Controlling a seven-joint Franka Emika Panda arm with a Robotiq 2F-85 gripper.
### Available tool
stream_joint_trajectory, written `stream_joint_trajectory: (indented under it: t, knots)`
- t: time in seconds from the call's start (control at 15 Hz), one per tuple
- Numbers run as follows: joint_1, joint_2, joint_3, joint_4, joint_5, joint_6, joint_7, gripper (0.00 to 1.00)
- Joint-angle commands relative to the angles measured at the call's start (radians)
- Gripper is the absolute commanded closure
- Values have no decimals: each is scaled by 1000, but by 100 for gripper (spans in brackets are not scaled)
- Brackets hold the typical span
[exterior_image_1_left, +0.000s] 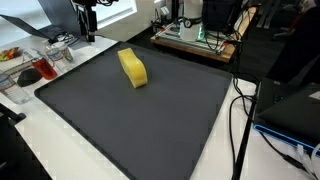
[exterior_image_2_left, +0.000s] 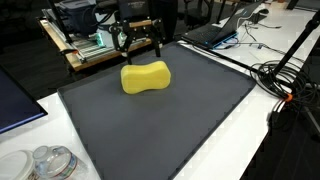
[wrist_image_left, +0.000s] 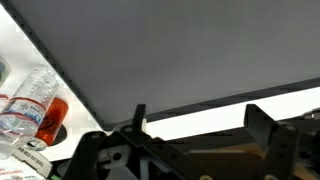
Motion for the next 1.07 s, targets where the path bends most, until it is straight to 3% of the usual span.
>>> stream_joint_trajectory:
  t: [0.0,0.13,0.2,0.27,0.33,0.4,0.73,1.0]
  knots:
    - [-64,44,95,127,-55,90,14,0]
    - [-100,70,148,196,-65,147,9,0]
    - [-110,16,236,110,-129,85,-10,0]
    - [-119,19,269,116,-171,76,-15,0]
    - [-127,62,254,177,-147,125,-47,0]
    - [-143,73,284,208,-170,123,-77,0]
    - [-217,95,388,312,-168,116,-322,0]
    - [-298,59,496,252,-137,106,-587,0]
